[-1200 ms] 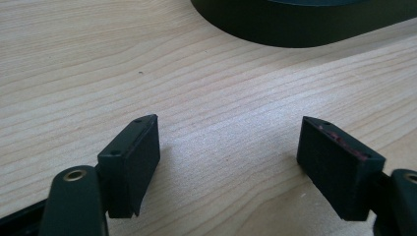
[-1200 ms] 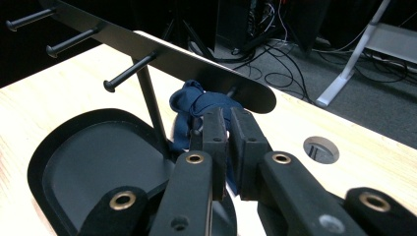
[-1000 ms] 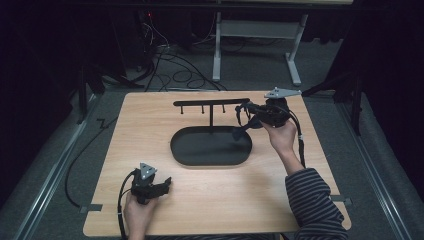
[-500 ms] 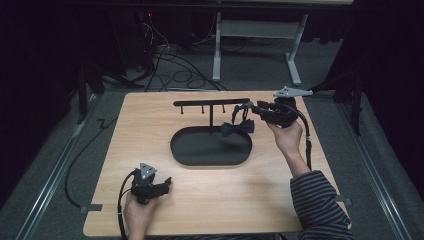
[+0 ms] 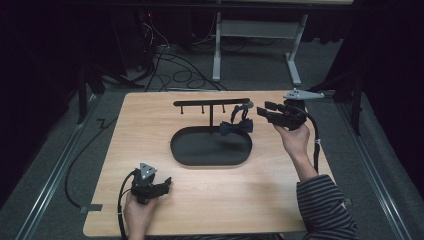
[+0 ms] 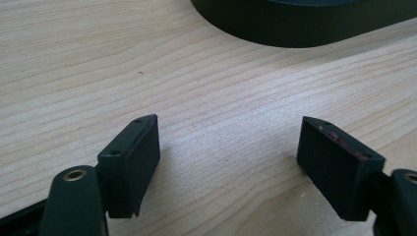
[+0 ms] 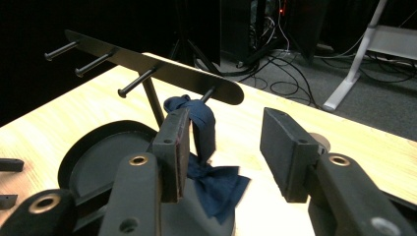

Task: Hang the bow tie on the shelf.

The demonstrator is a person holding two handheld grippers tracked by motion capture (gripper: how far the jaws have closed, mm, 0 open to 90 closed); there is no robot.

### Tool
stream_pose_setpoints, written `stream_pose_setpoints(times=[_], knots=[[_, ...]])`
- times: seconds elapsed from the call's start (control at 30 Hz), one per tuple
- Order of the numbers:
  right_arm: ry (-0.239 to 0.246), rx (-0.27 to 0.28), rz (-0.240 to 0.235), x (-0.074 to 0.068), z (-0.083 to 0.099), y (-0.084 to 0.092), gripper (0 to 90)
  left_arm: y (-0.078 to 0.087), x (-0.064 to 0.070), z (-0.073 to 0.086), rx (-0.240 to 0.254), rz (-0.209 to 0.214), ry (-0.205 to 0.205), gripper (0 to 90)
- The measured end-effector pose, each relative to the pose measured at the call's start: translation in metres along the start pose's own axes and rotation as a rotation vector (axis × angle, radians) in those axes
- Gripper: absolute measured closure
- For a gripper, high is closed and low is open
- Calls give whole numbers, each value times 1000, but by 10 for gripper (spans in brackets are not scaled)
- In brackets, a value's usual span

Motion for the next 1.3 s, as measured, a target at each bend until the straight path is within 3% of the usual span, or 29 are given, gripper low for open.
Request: stream_pose_setpoints(times=[0.5, 0.87, 1.3], knots=[[3, 55, 24, 6, 10, 27, 527, 0, 0, 0, 0, 0, 0, 247], [-16, 50, 55, 13, 26, 37, 524, 0, 0, 0, 0, 0, 0, 247], [-32, 66, 59, 17, 41, 49, 480, 0, 0, 0, 0, 0, 0, 247]])
Point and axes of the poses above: each handheld gripper's, and its own axes: y roughly backward along the jaws, z roughly out of its underside, x roughly to its right, the point moved 4 cm from there along -y, roughly forward along the jaws, and after that the axes turned 8 degrees about y, right-handed, at the moved point
